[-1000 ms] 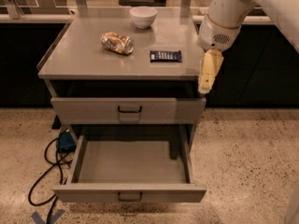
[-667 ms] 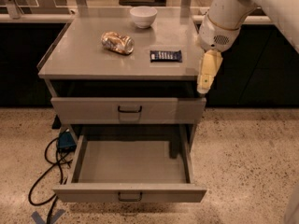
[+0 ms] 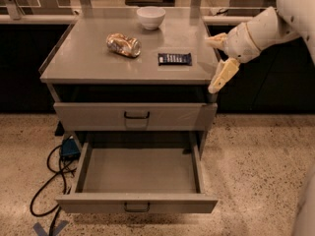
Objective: Place rxbar blueberry into middle drawer
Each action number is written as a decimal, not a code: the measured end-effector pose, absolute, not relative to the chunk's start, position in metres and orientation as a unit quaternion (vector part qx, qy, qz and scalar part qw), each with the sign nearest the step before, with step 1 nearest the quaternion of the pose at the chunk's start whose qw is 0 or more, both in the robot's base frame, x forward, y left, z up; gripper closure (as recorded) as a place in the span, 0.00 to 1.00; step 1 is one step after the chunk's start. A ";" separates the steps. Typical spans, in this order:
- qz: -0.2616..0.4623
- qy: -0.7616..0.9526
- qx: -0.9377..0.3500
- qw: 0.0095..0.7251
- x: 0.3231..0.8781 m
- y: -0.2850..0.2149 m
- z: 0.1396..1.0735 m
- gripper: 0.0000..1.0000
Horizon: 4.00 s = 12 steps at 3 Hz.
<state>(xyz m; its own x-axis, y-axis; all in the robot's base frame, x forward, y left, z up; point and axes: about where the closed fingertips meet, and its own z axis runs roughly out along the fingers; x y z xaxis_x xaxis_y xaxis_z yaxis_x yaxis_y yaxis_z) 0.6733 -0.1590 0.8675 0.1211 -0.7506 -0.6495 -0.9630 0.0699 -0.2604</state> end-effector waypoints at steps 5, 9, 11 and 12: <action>0.130 0.672 -0.634 0.362 0.764 -0.124 0.883 0.00; 0.183 0.666 -0.615 0.381 0.784 -0.111 0.852 0.00; 0.206 0.684 -0.611 0.341 0.788 -0.083 0.825 0.00; 0.207 0.685 -0.611 0.340 0.789 -0.082 0.824 0.00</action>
Offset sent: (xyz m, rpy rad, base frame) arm 0.0196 0.0137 -0.0180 0.2096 0.0259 0.0623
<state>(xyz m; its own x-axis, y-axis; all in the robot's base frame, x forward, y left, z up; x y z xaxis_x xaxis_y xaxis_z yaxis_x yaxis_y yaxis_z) 0.7885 -0.0816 0.8239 -0.0235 -0.6959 -0.7178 -0.9768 0.1687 -0.1316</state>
